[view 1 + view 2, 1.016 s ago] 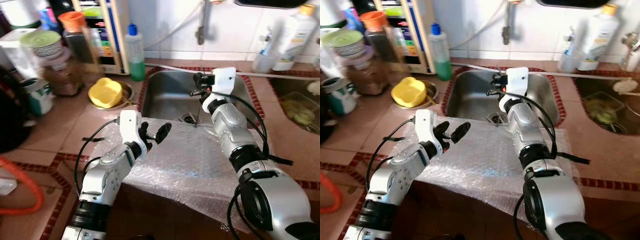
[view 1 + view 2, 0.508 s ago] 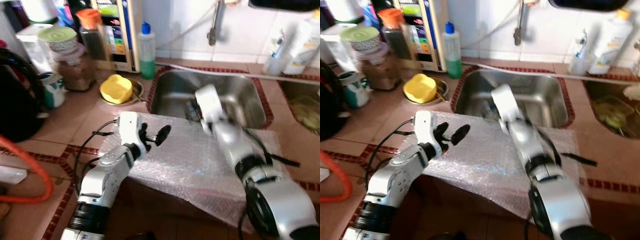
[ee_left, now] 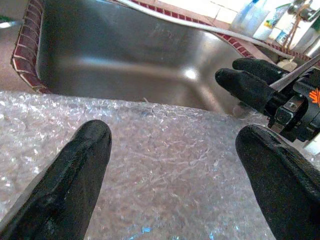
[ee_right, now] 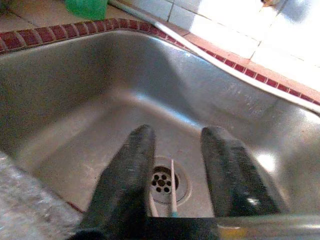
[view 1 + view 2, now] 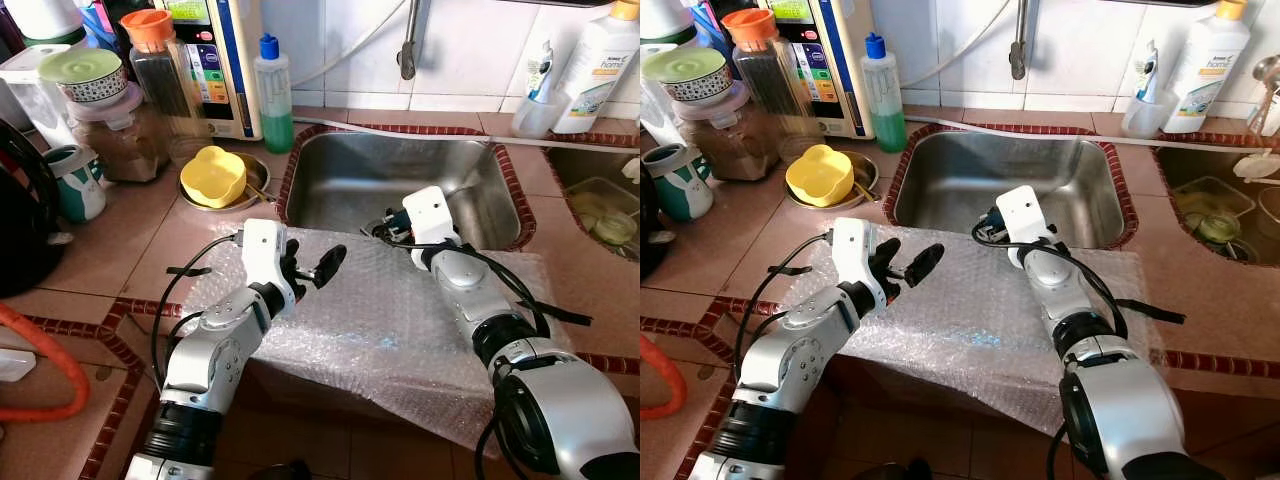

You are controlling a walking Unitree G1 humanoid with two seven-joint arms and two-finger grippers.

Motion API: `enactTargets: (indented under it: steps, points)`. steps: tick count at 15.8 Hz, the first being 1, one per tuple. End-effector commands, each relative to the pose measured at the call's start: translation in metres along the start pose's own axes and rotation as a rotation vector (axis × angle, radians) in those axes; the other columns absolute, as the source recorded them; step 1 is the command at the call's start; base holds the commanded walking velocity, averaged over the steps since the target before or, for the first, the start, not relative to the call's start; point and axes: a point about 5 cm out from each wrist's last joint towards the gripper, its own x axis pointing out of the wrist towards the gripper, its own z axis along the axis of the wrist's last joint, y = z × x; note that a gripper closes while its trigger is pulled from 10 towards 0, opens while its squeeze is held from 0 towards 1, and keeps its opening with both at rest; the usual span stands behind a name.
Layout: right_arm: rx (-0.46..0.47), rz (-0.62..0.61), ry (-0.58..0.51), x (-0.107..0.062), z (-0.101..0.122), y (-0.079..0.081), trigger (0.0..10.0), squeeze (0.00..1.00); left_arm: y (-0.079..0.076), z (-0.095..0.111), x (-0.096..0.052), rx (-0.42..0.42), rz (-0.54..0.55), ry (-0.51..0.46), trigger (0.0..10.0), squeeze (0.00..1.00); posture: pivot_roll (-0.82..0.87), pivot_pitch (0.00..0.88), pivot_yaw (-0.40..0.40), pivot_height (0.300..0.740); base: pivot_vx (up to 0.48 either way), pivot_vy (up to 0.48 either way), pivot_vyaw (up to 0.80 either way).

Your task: Kitchen organization

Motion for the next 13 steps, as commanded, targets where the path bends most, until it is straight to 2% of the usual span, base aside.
enactTargets:
  steps: [1,4,8,13]
  points:
    - [0.002,-0.022,-0.022,0.001,0.005,-0.004,10.0,1.00,-0.001,0.005,0.001,0.024,-0.006,-0.016,10.0,0.00,0.09,0.067,0.077,0.740,0.000,0.000,0.00]
    - [0.001,-0.046,0.004,-0.004,-0.005,-0.008,10.0,1.00,-0.002,0.003,0.001,0.019,-0.011,-0.012,10.0,0.00,0.08,0.066,0.080,0.740,0.000,0.000,0.00]
    - [0.028,-0.068,0.105,-0.007,-0.018,-0.015,10.0,1.00,-0.004,0.002,0.002,0.017,-0.023,-0.008,10.0,0.00,0.08,0.065,0.080,0.740,0.000,0.000,0.00]
    - [0.029,-0.086,0.110,-0.008,-0.018,-0.021,10.0,1.00,-0.004,0.001,0.003,0.020,-0.023,-0.003,10.0,0.00,0.08,0.060,0.082,0.740,0.000,0.000,0.00]
